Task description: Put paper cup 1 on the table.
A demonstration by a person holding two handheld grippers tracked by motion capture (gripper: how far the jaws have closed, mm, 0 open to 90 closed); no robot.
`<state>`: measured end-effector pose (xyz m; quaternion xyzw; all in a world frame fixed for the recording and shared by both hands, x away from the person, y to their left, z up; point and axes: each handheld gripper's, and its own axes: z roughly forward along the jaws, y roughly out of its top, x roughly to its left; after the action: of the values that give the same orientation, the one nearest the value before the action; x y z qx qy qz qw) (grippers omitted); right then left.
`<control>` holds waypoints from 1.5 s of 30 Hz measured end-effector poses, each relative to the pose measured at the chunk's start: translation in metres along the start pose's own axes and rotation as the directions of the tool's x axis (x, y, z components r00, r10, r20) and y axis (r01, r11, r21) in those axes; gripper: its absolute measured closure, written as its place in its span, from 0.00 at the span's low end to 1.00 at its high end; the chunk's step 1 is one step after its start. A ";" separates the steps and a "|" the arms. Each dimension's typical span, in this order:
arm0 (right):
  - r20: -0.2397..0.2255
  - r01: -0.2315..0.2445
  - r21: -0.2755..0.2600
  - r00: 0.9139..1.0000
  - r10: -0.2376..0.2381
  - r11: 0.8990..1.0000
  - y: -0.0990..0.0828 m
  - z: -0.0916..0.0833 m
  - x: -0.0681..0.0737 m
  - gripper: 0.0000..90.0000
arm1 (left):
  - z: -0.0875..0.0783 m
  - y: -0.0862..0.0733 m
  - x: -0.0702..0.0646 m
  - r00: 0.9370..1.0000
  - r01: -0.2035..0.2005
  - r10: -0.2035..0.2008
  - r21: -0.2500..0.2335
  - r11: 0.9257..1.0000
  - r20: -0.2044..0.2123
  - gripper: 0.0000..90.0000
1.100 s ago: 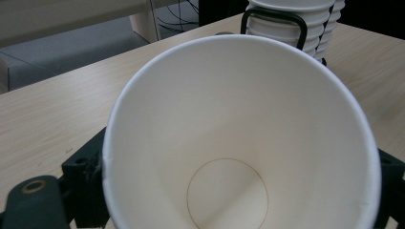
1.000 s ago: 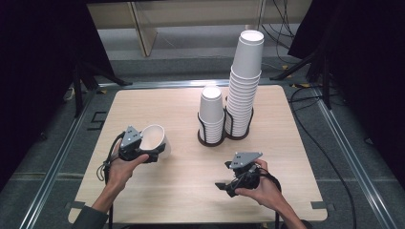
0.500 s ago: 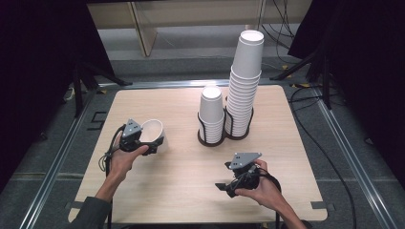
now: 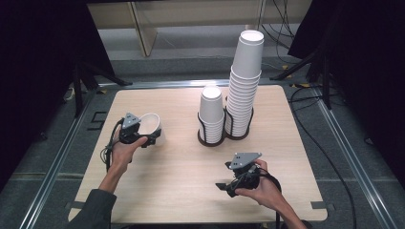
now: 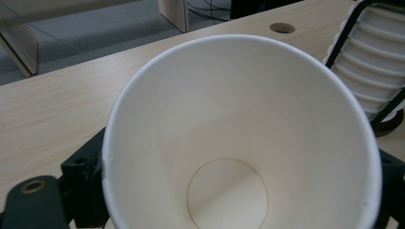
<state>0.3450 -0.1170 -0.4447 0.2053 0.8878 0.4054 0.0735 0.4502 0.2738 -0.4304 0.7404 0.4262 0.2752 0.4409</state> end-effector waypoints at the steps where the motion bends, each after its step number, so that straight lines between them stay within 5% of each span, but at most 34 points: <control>1: 0.008 0.015 -0.002 1.000 -0.015 1.000 0.000 0.000 -0.001 0.22 | 0.002 0.000 0.001 1.000 -0.005 0.005 0.008 1.000 -0.005 0.13; 16: 0.001 0.003 0.012 1.000 -0.003 1.000 -0.002 0.002 0.000 0.23 | 0.023 0.002 0.023 0.996 -0.004 0.010 0.066 0.998 -0.089 0.12; 23: 0.005 0.011 0.008 1.000 -0.011 1.000 -0.002 0.002 0.000 0.23 | 0.032 0.003 0.031 0.989 0.000 0.015 0.107 0.994 -0.145 0.12; 29: -0.001 0.004 0.010 1.000 -0.004 1.000 -0.002 0.002 0.000 0.23 | 0.039 0.005 0.035 0.988 -0.001 0.018 0.115 0.993 -0.150 0.12; 45: -0.006 0.007 0.011 1.000 -0.007 1.000 -0.003 0.001 0.001 0.22 | 0.046 -0.004 0.034 0.988 0.008 -0.001 0.043 0.999 -0.155 0.07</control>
<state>0.3433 -0.1174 -0.4475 0.2013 0.8910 0.4006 0.0714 0.5011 0.2854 -0.4537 0.7253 0.4667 0.3217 0.3907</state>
